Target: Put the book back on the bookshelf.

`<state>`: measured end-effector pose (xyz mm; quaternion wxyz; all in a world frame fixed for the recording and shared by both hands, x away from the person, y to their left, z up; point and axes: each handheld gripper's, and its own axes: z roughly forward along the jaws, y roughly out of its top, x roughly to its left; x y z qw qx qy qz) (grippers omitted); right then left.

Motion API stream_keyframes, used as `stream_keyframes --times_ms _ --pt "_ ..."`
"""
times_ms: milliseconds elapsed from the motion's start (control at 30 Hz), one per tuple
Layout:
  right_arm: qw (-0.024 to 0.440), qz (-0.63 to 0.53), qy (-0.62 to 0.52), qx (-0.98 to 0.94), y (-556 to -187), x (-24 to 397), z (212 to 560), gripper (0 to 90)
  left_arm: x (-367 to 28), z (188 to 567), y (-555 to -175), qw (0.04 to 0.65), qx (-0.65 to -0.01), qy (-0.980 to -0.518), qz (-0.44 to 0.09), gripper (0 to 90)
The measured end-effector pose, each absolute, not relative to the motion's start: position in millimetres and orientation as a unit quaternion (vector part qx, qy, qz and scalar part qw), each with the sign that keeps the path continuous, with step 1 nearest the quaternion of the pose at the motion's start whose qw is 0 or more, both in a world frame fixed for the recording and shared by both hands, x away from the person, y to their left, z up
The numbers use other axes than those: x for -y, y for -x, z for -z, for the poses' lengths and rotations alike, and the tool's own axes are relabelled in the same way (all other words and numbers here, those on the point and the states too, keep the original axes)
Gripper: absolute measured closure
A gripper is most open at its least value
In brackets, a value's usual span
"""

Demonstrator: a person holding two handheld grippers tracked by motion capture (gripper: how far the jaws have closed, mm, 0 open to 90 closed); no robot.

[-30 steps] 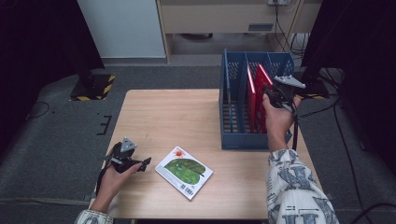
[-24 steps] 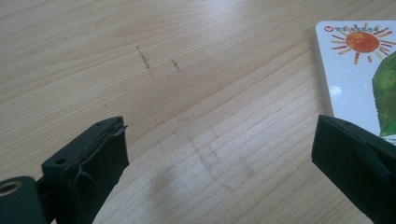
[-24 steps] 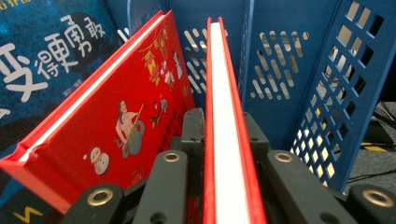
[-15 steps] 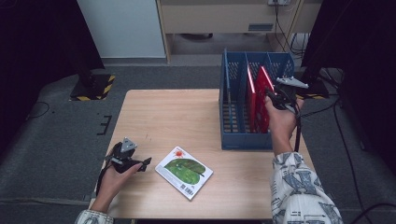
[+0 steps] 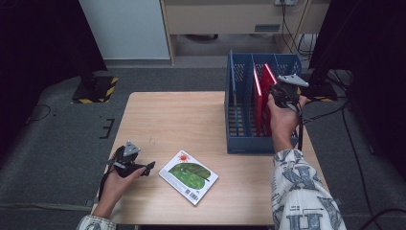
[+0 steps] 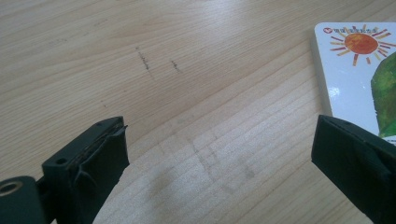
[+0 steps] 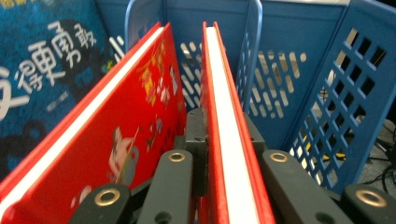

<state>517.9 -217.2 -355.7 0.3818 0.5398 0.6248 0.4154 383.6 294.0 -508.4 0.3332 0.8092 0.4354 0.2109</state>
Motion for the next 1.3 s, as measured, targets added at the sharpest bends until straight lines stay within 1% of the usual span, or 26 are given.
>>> stream_keyframes --times_ms 167,333,533,633,767,933,1067,1167,1267,1300 --pt "0.392 -0.417 -0.538 -0.619 -529 213 354 79.7 -293 509 -384 0.332 -0.434 -0.811 -0.209 3.0" --pt "0.393 -0.409 -0.541 -0.621 -537 208 360 79.7 -294 509 -384 0.332 -0.434 -0.811 -0.209 3.0" --pt "0.394 -0.406 -0.538 -0.625 -539 206 364 79.5 -293 509 -384 0.332 -0.433 -0.812 -0.209 3.0" --pt "0.386 -0.409 -0.536 -0.629 -538 206 364 78.8 -292 509 -384 0.33 -0.432 -0.813 -0.209 3.0" --pt "0.374 -0.415 -0.536 -0.632 -535 207 364 76.4 -293 509 -384 0.332 -0.434 -0.811 -0.21 3.0" --pt "0.375 -0.426 -0.533 -0.628 -530 206 359 71.1 -292 509 -384 0.33 -0.433 -0.812 -0.21 3.0" --pt "0.375 -0.433 -0.525 -0.63 -524 203 354 68.7 -292 509 -384 0.33 -0.434 -0.812 -0.21 3.0" --pt "0.374 -0.435 -0.521 -0.631 -520 203 351 69.0 -292 509 -384 0.33 -0.434 -0.811 -0.21 3.0" --pt "0.37 -0.438 -0.519 -0.634 -518 202 349 71.0 -292 509 -384 0.331 -0.434 -0.811 -0.21 3.0" --pt "0.369 -0.438 -0.518 -0.635 -517 202 348 72.9 -292 508 -384 0.33 -0.433 -0.812 -0.21 3.0"
